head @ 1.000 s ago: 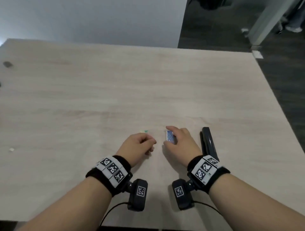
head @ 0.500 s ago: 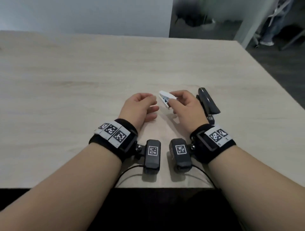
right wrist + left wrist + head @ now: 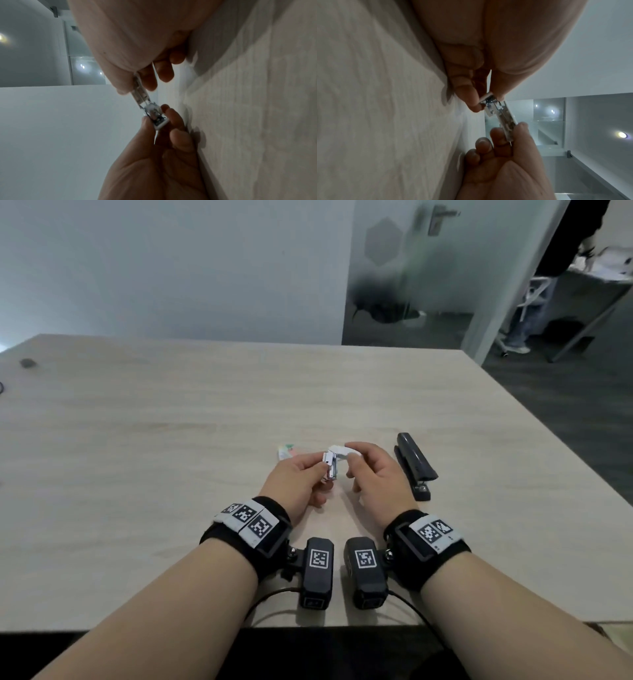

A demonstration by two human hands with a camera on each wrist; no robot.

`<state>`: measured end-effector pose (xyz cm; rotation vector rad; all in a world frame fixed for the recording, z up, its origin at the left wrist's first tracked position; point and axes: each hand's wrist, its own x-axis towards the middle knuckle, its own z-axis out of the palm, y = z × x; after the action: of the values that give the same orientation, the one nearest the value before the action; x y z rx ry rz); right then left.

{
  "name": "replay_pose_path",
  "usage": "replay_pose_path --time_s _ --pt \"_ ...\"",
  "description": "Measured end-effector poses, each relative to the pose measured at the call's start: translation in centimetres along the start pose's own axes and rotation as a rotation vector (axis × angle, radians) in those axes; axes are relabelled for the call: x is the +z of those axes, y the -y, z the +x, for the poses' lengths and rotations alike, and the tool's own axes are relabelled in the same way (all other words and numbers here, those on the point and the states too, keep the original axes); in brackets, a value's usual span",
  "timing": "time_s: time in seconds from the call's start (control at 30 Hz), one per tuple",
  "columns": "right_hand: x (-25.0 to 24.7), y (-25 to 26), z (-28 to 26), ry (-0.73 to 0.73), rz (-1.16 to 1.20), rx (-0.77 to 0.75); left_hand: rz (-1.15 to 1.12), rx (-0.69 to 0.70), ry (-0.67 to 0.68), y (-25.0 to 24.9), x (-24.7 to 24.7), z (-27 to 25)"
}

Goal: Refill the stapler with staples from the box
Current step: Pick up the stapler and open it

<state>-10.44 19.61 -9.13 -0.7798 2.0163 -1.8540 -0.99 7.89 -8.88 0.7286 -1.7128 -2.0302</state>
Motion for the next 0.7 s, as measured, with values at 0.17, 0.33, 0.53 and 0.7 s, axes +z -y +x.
replay_pose_path --time_s 0.17,0.33,0.53,0.7 --pt "-0.2 -0.5 1.7 -0.156 0.042 0.018 0.132 -0.03 0.089 0.0 0.3 0.1" --pt "0.2 -0.7 3.4 -0.113 -0.099 0.034 0.094 -0.055 0.098 -0.2 0.3 0.2" --pt "0.1 -1.1 5.2 0.007 -0.291 0.125 0.192 -0.039 0.06 0.3 0.5 0.2" --pt "-0.3 -0.3 5.4 0.045 -0.33 0.159 0.561 0.104 0.066 -1.4 1.3 -0.9"
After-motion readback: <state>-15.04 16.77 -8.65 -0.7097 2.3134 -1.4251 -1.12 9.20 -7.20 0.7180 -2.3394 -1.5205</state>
